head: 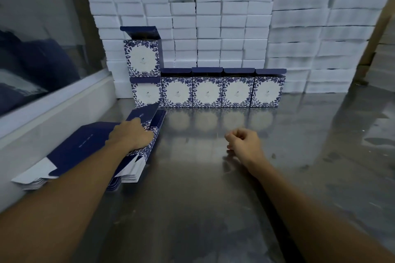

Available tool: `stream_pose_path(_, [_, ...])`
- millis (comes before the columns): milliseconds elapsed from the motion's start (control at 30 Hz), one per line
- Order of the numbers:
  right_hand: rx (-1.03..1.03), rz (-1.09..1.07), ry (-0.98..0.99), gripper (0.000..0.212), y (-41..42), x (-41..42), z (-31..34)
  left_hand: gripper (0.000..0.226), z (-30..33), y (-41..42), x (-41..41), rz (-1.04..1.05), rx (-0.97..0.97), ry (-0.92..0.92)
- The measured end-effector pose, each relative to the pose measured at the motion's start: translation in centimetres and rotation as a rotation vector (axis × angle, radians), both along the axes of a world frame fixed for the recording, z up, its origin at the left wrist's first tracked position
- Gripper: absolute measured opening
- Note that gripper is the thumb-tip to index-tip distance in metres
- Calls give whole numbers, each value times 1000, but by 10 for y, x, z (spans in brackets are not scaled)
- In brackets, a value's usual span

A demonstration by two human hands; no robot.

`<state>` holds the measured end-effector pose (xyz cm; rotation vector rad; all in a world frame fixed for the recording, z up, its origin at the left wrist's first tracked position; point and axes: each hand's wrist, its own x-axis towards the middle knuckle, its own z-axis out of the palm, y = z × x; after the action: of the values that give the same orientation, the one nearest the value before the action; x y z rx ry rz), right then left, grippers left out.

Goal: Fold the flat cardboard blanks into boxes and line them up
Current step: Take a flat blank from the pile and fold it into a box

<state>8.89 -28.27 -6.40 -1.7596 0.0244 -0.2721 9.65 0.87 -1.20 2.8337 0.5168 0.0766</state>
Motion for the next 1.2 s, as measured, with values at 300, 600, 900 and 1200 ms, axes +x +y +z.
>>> stream_pose_path(300, [-38,-20,-40,27,-3,7,-5,75,-12,-56,-2,-7,393,-142])
stream_pose_path(600, [115,72,-44,26,-5,8,-2,79,4,-107,-24,-194,700,-394])
stream_pose_path(900, [519,247,99,30,-16,3,11,68,-19,-185,-40,-512,670,-460])
stream_pose_path(1200, [656,239,89,13,-22,1,14,68,-32,-196,-27,-705,440,-478])
